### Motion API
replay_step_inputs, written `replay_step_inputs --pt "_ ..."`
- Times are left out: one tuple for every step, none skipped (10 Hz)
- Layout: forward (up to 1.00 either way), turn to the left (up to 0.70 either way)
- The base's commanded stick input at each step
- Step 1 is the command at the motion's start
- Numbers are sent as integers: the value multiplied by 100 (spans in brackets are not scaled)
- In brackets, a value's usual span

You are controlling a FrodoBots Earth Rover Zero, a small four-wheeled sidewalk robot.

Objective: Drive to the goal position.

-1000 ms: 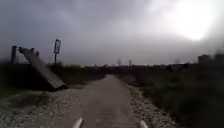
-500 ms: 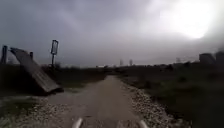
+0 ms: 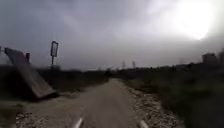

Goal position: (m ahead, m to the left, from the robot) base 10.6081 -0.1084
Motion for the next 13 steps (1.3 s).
replay_step_inputs --pt "70 -33" --pt "70 -20" --pt "70 0" --pt "70 0" --pt "70 0" --pt "70 0" --pt "70 0" --pt "70 0" --pt "70 0" --pt "70 0" --pt "70 0" --pt "70 0" --pt "70 0"
